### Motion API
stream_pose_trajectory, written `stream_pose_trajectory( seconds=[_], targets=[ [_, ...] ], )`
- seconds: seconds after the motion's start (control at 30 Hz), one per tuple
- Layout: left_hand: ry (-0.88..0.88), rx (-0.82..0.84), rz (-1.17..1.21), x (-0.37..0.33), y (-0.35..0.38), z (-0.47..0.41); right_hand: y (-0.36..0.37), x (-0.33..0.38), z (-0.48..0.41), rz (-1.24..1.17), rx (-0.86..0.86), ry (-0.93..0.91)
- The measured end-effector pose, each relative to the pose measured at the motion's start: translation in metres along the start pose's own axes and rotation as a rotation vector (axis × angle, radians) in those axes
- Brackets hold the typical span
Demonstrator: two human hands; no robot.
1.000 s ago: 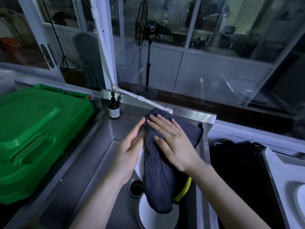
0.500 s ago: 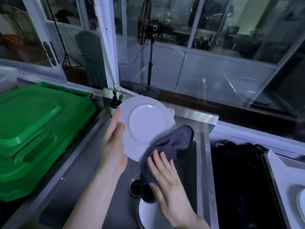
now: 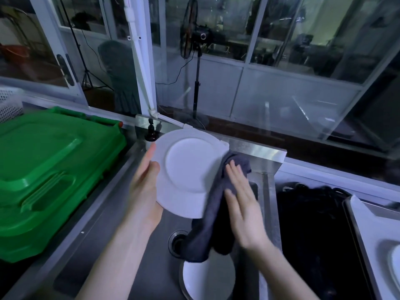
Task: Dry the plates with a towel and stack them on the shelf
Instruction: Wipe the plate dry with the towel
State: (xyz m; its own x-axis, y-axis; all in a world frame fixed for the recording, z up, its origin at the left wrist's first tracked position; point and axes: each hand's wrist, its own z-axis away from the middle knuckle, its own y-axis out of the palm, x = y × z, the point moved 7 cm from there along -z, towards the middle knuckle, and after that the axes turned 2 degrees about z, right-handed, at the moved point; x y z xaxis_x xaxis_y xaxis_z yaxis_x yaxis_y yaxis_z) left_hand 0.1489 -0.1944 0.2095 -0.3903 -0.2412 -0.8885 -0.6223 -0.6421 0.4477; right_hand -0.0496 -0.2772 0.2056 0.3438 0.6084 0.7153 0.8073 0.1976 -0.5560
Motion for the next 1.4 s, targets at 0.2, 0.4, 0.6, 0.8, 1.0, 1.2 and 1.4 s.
stream_pose_trajectory(
  seconds=[0.2,0.4,0.6,0.8,1.0,1.2,1.4],
  targets=[
    [0.042,0.088,-0.085,0.0,0.011,0.013,-0.013,0.019,-0.05,0.064,0.142,-0.059],
    [0.082,0.134,-0.171,0.006,0.02,0.012,0.022,0.051,-0.026,0.332,0.344,-0.352],
    [0.11,0.165,-0.218,0.001,0.021,0.014,0.003,0.017,-0.063,0.19,0.176,-0.073],
    [0.061,0.037,-0.085,0.003,-0.004,0.006,-0.019,-0.012,-0.009,-0.136,0.133,0.102],
    [0.083,0.064,-0.121,0.019,0.018,0.01,0.006,0.022,0.038,0.148,0.203,-0.122],
    [0.012,0.205,-0.073,0.046,0.053,0.027,0.01,0.035,0.005,0.28,0.234,-0.144],
    [-0.031,0.115,-0.108,0.048,0.048,0.023,-0.036,-0.006,0.005,0.232,0.147,0.061]
  ],
)
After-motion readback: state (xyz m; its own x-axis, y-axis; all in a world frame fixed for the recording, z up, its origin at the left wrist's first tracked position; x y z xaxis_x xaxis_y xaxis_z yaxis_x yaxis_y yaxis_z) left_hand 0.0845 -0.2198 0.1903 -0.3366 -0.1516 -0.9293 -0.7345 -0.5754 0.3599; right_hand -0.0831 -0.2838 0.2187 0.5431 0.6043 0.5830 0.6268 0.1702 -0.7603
